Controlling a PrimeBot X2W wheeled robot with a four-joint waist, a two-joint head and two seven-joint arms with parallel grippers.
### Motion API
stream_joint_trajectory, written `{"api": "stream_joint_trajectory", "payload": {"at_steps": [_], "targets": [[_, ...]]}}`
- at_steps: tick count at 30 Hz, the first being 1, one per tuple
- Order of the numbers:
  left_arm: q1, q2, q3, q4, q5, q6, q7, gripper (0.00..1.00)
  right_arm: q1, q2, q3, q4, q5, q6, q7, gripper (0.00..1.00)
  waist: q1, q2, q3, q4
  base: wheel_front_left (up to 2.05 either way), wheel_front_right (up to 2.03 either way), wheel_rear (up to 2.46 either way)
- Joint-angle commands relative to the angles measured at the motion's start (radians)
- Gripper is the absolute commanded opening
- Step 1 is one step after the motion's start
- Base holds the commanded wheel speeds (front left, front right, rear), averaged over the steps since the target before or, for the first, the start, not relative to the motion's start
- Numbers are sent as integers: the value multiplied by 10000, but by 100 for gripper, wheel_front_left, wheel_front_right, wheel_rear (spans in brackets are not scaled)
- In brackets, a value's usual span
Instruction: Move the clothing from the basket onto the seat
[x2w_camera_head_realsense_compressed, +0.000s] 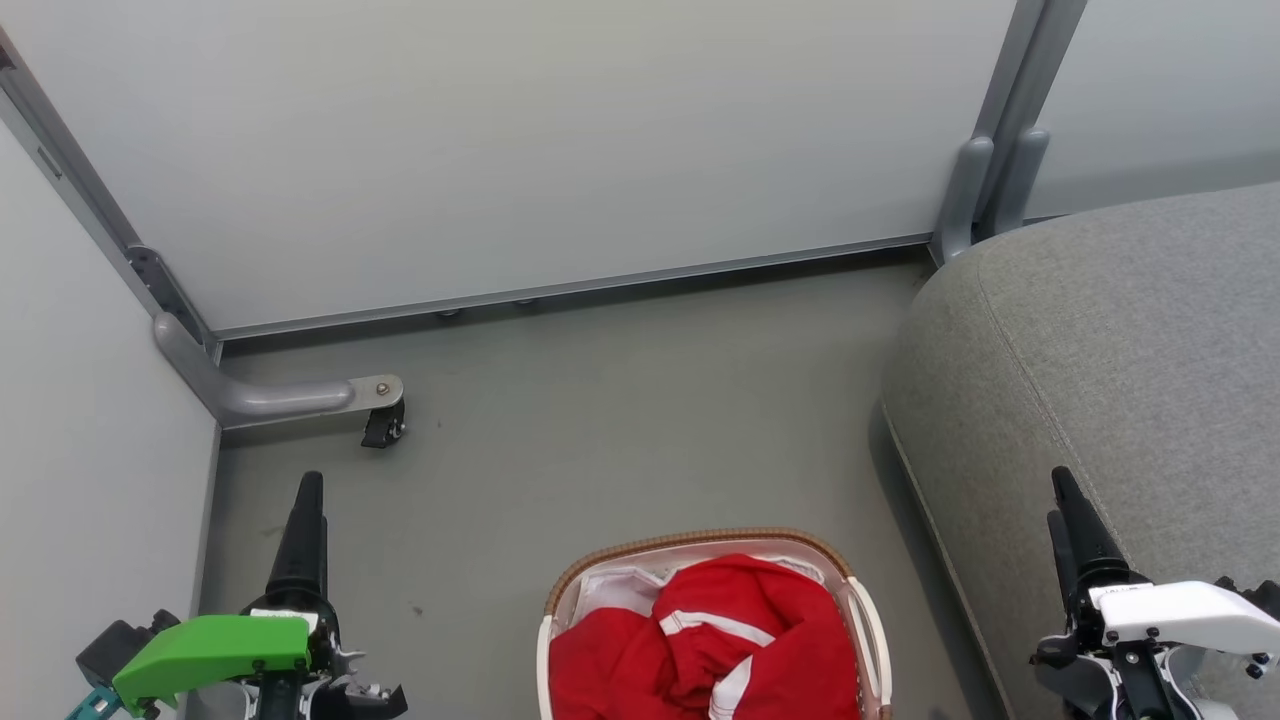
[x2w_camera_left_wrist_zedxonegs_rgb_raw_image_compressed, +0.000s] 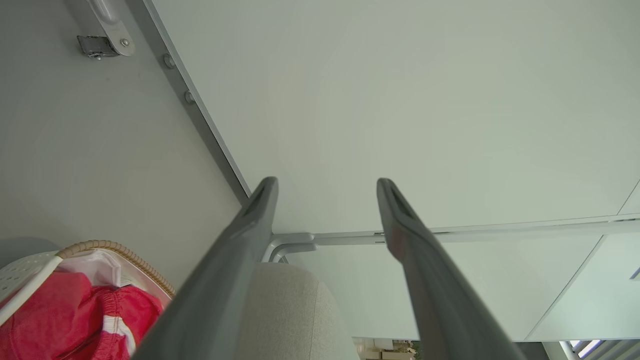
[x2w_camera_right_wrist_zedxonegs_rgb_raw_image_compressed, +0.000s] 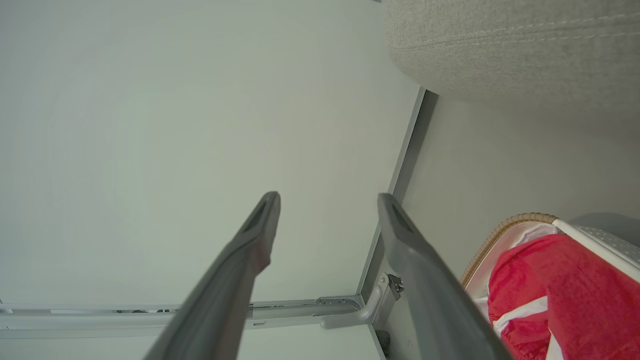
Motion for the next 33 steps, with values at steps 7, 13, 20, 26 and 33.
{"api": "stream_joint_trajectory", "payload": {"at_steps": [7, 13, 20, 26, 33], "targets": [[-293, 60, -176, -421, 1330, -21, -330, 100, -141, -115, -155, -525, -1332, 2, -344, 100, 0, -1, 30, 28, 0, 0, 0], [-369, 68, -278, -615, 2656, -25, -551, 100, -132, -127, -169, -757, -2427, 2, -566, 100, 0, -1, 53, 49, 0, 0, 0], [-271, 78, -437, -727, 3921, 46, -798, 100, -22, -142, 5, -1126, -4193, 3, -813, 100, 0, -1, 63, 72, 0, 0, 0], [-147, 84, -546, -838, 5160, 139, -993, 100, 87, -148, 194, -1328, -5385, 3, -1008, 100, 0, -1, 84, 81, 0, 0, 0], [26, 91, -732, -736, 6373, 228, -1205, 100, 154, -160, 368, -1335, -6491, 3, -1218, 100, 0, -1, 113, 94, 0, 0, 0]]}}
